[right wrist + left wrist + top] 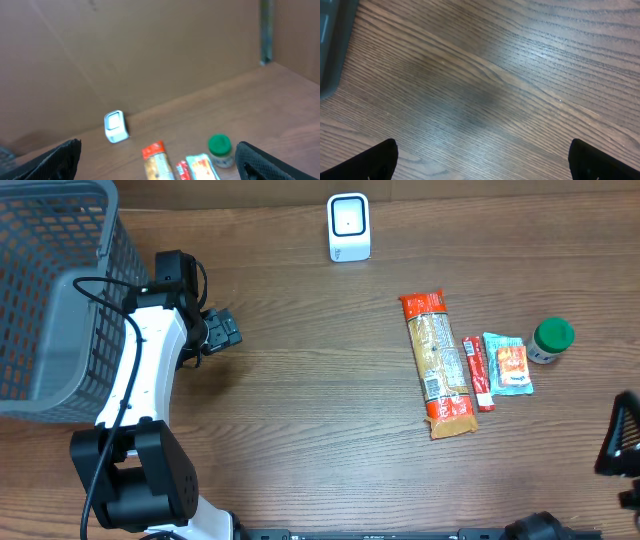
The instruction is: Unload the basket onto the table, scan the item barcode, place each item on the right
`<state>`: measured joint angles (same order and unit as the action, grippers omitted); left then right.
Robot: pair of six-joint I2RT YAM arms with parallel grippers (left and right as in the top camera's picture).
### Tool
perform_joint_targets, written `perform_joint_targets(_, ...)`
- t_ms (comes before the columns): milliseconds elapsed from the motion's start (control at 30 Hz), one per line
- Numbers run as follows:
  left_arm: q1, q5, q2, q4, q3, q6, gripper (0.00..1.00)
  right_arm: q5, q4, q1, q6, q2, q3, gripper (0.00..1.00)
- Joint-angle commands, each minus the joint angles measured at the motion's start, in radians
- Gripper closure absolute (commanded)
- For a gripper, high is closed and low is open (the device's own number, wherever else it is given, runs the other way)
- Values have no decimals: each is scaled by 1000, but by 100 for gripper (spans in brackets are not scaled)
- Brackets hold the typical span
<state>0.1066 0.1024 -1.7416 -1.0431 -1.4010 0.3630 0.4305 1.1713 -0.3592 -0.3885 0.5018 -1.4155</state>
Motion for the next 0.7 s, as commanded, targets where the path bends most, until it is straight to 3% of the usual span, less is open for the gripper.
perform_joint_targets(0, -2, 9, 2, 1, -8, -12, 0, -7, -31, 57, 2, -114, 177, 0)
perform_joint_targets(200, -2, 9, 2, 1, -8, -12, 0, -53, -258, 132, 4, -300, 461, 0)
perform_joint_targets(333, -2, 9, 2, 1, -8, -12, 0, -154, -580, 146, 123, -386, 630, 0)
perform_joint_targets(367, -2, 9, 2, 1, -8, -12, 1, -225, -800, 146, 189, -425, 725, 0)
perform_joint_targets(467, -2, 9, 2, 1, -8, -12, 0, -264, -1054, 146, 208, -461, 839, 0)
perform_joint_targets(667, -2, 9, 2, 1, -8, -12, 0, -269, -1391, 146, 207, -499, 1034, 0)
